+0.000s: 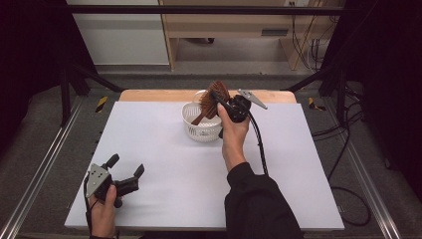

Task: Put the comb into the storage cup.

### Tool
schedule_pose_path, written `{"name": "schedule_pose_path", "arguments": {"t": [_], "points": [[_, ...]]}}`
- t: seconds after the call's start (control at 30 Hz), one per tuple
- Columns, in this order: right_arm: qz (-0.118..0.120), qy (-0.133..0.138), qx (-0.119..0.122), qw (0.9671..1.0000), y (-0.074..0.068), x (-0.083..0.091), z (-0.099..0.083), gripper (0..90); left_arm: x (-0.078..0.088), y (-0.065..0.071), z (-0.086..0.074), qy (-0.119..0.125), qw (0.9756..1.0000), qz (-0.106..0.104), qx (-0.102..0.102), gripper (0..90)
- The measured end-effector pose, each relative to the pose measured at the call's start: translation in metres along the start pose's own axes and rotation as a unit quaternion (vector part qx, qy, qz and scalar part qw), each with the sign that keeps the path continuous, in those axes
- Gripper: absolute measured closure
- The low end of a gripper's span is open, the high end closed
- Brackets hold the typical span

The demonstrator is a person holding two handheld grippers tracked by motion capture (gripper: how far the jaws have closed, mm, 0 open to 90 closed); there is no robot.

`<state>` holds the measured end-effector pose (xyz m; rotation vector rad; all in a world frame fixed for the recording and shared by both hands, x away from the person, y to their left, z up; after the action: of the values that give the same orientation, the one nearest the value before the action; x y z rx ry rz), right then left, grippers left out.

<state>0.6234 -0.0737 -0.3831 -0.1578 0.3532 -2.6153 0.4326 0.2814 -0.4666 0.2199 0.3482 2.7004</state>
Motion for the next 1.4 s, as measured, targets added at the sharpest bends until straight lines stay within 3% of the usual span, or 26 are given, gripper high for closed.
{"name": "schedule_pose_path", "arguments": {"t": [0.43, 0.73, 1.4], "points": [[-0.003, -0.006, 0.004, 1.0, -0.001, -0.004, -0.006, 50.4, 0.0, 0.0, 0.0, 0.001, 1.0, 0.0, 0.002, 1.5], [0.001, -0.005, -0.012, 0.9999, 0.002, -0.004, -0.01, 50.3, 0.0, 0.0, 0.0, 0.0, 1.0, 0.0, 0.001, 1.5], [-0.005, -0.031, 0.0, 0.9995, 0.013, -0.001, -0.01, 48.0, -0.001, 0.0, 0.0, -0.002, 1.0, -0.001, 0.001, 1.5]]}}
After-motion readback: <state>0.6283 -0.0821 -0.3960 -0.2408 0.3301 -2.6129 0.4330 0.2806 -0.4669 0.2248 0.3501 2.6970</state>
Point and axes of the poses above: each handheld gripper's, and its own axes: x roughly backward along the jaws, z roughly out of its top, y roughly to its right, the point moved 2 cm from there along -x, roughly forward along the jaws, and after that the axes turned 13 degrees about x, right-handed, at the moved point
